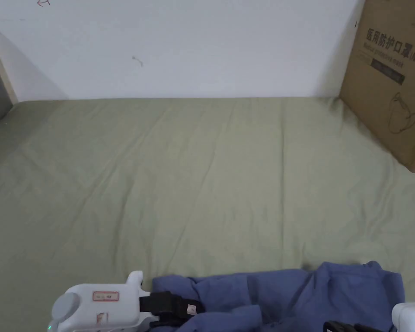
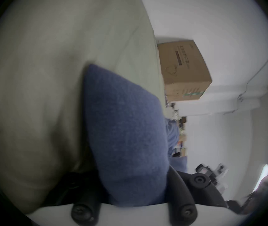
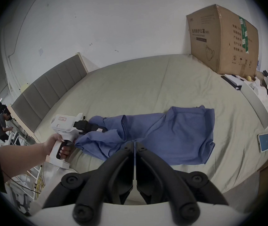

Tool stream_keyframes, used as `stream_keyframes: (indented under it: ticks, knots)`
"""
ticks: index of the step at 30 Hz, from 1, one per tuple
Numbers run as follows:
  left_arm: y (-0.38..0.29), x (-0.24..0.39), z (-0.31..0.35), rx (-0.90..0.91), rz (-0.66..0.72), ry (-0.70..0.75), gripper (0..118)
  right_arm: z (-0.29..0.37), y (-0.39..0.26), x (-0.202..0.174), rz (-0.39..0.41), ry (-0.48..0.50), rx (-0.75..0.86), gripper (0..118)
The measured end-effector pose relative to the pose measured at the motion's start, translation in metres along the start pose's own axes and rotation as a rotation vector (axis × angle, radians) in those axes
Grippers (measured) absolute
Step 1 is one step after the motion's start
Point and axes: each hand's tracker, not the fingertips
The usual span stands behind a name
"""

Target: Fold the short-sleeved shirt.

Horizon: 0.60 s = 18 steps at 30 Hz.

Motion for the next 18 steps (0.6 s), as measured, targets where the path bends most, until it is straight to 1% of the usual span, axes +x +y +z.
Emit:
stream_keyframes:
  ticks: [1,2,3,6,7,8,10,11,12,13,14,15,16,18]
  knots:
    - [-0.004,0.006,0.0,-0.021,-0.067,0.084,4,-0.001,-0.001,0.002,-0.018,-0.002,-0.007,3]
    - [-0.007,0.015,0.002,-0.017,-0.061,0.103,4,0.0,-0.001,0.002,-0.031,-0.003,-0.011,3]
    - [0.015,0.012,0.008,-0.033,-0.075,0.156,4,0.002,-0.001,0.003,-0.037,-0.001,-0.011,3]
    - [0.007,0.04,0.037,-0.043,-0.186,0.317,4,0.008,0.002,0.006,-0.03,0.006,-0.006,3]
    - [0.006,0.065,0.04,-0.035,-0.228,0.41,4,0.011,0.002,0.007,-0.024,0.008,0.002,3]
    - [0.004,0.072,0.054,-0.019,-0.251,0.489,4,0.013,0.003,0.008,-0.02,0.012,0.011,3]
    - [0.0,0.084,0.084,0.04,-0.207,0.673,4,0.019,0.003,0.01,-0.017,0.027,0.031,3]
    - [0.021,0.079,0.09,0.083,-0.189,0.758,4,0.021,0.004,0.011,-0.018,0.032,0.038,3]
    - [0.02,0.088,0.097,0.12,-0.183,0.907,4,0.024,0.003,0.012,-0.019,0.036,0.046,3]
    - [0.017,0.097,0.098,0.147,-0.21,1.042,4,0.027,0.003,0.013,-0.022,0.041,0.054,3]
    - [0.011,0.111,0.092,0.159,-0.284,1.127,4,0.03,0.003,0.014,-0.026,0.045,0.06,3]
    - [0.006,0.125,0.083,0.154,-0.368,1.168,4,0.033,0.002,0.016,-0.03,0.049,0.065,3]
    - [0.005,0.133,0.076,0.137,-0.419,1.172,4,0.035,0.001,0.018,-0.035,0.053,0.068,3]
    - [0.005,0.146,0.053,0.128,-0.382,1.116,4,0.04,-0.001,0.022,-0.045,0.056,0.071,3]
